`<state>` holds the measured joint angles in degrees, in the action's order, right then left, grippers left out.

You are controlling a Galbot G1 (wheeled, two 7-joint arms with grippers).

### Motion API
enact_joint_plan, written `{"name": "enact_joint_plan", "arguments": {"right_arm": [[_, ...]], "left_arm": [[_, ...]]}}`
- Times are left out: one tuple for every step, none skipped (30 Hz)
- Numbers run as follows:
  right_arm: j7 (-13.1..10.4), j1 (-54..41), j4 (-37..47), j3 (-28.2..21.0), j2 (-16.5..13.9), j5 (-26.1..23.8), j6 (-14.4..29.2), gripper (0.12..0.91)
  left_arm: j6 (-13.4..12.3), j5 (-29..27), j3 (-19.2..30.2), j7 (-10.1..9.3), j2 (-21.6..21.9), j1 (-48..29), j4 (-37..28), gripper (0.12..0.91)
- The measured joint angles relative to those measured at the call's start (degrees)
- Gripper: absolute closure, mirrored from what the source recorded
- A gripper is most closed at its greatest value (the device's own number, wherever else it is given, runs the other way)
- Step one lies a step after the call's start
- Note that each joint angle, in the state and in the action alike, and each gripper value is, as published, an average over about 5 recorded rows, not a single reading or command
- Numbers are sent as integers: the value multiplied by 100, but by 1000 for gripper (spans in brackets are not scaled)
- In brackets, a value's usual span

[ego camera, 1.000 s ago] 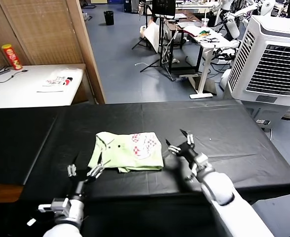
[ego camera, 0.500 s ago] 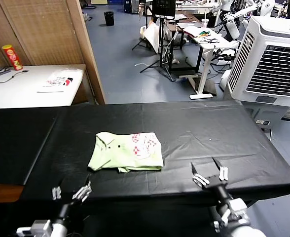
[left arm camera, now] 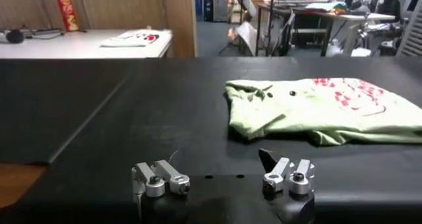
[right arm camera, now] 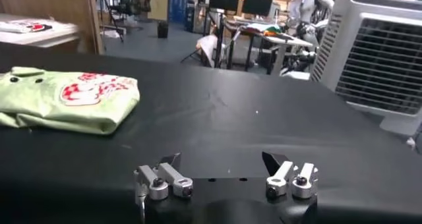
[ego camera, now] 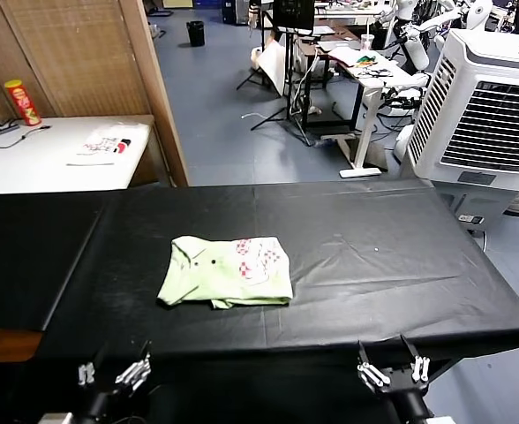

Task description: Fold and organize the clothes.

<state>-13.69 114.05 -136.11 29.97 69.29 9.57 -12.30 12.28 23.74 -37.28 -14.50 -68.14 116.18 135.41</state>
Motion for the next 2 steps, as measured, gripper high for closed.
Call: {"name": "enact_joint_plan", "arguments": {"right_arm": [[0, 13, -5, 1, 3, 0, 0, 227], [0, 25, -9, 3, 6, 0, 0, 227]], "left_arm": [[7, 0, 0, 1, 0, 3, 12, 232], [14, 1, 0, 1, 0, 6, 23, 232]]}}
